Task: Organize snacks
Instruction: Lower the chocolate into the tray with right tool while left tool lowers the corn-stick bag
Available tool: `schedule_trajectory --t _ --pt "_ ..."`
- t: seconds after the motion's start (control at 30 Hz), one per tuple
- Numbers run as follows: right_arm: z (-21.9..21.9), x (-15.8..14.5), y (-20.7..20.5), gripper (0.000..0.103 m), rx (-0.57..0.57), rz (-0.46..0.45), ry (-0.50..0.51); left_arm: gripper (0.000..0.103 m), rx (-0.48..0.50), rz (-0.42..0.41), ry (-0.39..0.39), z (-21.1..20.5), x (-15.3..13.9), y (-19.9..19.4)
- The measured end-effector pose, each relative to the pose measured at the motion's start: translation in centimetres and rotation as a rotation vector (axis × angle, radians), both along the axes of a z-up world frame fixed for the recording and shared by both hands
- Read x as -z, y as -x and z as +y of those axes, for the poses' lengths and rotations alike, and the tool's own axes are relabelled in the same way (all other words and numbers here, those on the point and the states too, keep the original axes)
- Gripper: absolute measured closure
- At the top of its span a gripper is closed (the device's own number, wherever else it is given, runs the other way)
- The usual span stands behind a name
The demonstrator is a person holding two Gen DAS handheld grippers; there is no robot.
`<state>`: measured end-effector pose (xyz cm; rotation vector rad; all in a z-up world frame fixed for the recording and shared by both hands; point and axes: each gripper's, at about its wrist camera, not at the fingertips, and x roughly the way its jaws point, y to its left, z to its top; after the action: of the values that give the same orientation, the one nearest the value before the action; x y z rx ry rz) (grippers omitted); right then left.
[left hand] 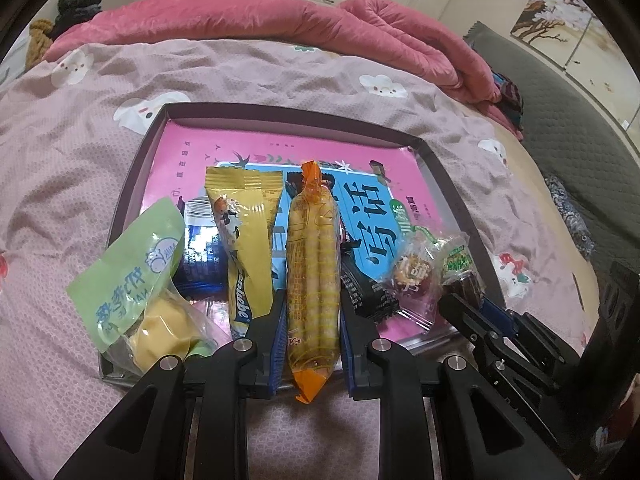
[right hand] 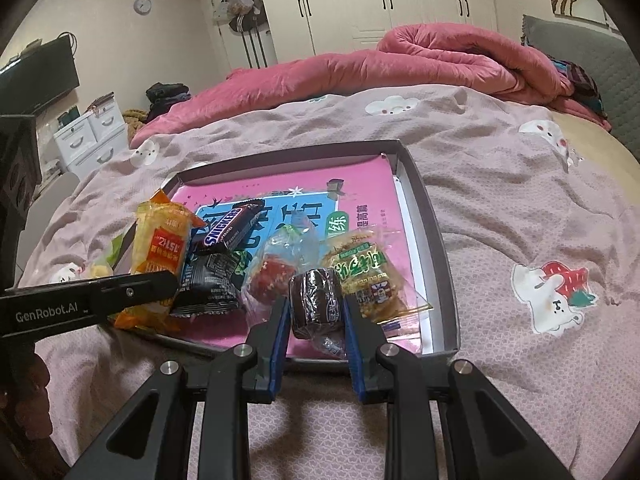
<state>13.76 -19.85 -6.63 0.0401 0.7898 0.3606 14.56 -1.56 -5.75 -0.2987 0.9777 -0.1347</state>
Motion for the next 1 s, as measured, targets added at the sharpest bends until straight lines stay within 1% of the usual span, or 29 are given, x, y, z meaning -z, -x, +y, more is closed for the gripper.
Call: schedule_trajectory --t 0.23,0.6,0.83,1.0 --pt "-0.4 -0.2 0.1 0.076 0.013 0.001 0.01 0.08 -0.001 0.001 0.004 0.1 -0.1 0.1" --pt "-1.1 -0.7 0.9 0.075 0.026 0.0 -0.002 0.08 0.01 0.003 0.005 0.0 -0.1 0.1" --pt "-1.1 -0.8 1.3 0.075 0.017 0.003 -0.004 0.08 0.043 0.001 0.027 -0.4 -0.1 0.1" --pt "-1.0 -0.9 1.4 0.075 0.015 0.006 -0.007 0.079 0.049 0.002 0.043 -0.3 -0.2 0.0"
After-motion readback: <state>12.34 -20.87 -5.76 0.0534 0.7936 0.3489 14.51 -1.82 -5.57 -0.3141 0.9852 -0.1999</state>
